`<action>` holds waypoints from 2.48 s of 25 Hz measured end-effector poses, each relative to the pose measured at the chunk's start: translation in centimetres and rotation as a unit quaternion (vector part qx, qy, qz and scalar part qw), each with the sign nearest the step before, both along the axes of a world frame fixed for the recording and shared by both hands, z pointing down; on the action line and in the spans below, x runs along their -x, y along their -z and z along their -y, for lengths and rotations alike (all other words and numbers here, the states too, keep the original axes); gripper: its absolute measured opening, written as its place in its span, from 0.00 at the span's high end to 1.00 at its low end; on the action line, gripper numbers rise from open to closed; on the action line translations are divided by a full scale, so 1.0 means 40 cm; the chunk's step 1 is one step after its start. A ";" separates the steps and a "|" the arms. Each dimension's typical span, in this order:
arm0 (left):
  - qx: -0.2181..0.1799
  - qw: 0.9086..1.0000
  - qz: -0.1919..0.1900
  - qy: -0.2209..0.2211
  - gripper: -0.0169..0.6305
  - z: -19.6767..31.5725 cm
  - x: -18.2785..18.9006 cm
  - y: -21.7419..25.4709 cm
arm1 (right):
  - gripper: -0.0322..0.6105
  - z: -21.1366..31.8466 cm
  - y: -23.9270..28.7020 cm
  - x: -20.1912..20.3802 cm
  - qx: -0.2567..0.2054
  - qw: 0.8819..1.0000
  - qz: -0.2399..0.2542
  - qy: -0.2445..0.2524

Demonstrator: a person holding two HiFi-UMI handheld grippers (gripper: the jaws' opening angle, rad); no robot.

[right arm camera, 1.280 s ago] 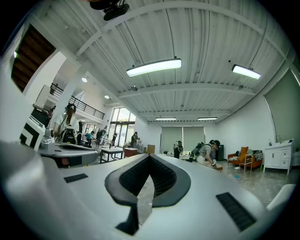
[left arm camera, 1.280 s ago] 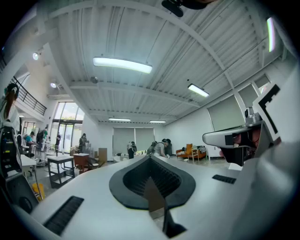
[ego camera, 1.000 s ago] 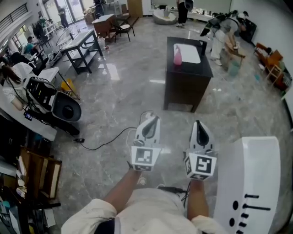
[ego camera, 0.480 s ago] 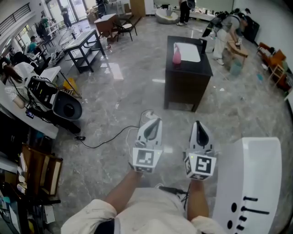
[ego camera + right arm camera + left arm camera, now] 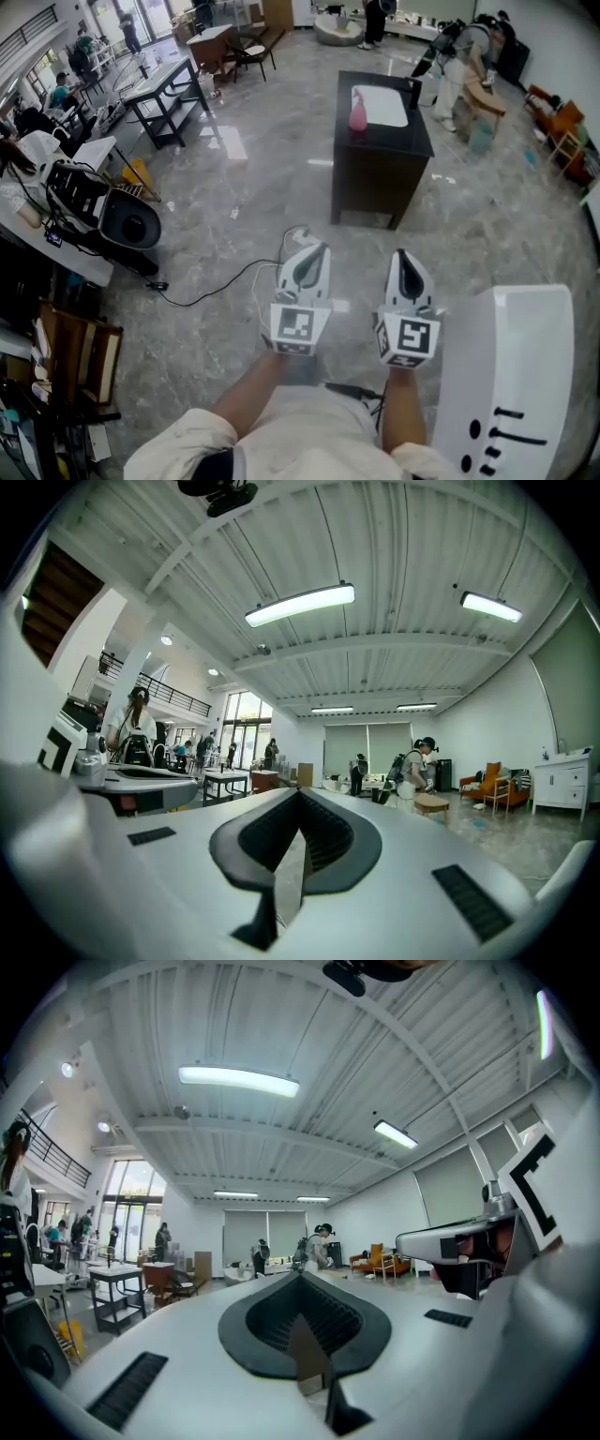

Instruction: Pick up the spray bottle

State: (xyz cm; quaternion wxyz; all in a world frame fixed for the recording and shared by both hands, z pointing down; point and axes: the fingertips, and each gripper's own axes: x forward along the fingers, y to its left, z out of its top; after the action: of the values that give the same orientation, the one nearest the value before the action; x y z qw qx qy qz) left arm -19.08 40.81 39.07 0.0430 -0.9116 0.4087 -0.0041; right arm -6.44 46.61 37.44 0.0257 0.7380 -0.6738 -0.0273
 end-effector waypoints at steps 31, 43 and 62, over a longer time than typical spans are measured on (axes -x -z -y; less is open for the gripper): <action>0.004 0.999 -0.018 -0.034 0.97 0.631 -0.037 0.001 | 0.94 0.623 0.012 0.010 0.011 0.999 -0.032 -0.022; 0.001 1.000 -0.009 -0.030 0.97 0.782 -0.164 -0.005 | 0.94 0.770 0.006 -0.147 -0.004 0.999 -0.032 -0.025; -0.011 1.000 -0.007 0.002 0.97 1.029 -0.555 0.058 | 0.94 1.043 0.037 -0.541 -0.023 1.000 -0.007 0.014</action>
State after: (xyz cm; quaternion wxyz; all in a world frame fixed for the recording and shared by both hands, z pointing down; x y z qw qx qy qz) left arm 3.13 -0.37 36.77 0.0500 -0.9102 0.4110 0.0072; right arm 15.20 4.89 35.96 0.0130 0.7284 -0.6833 -0.0482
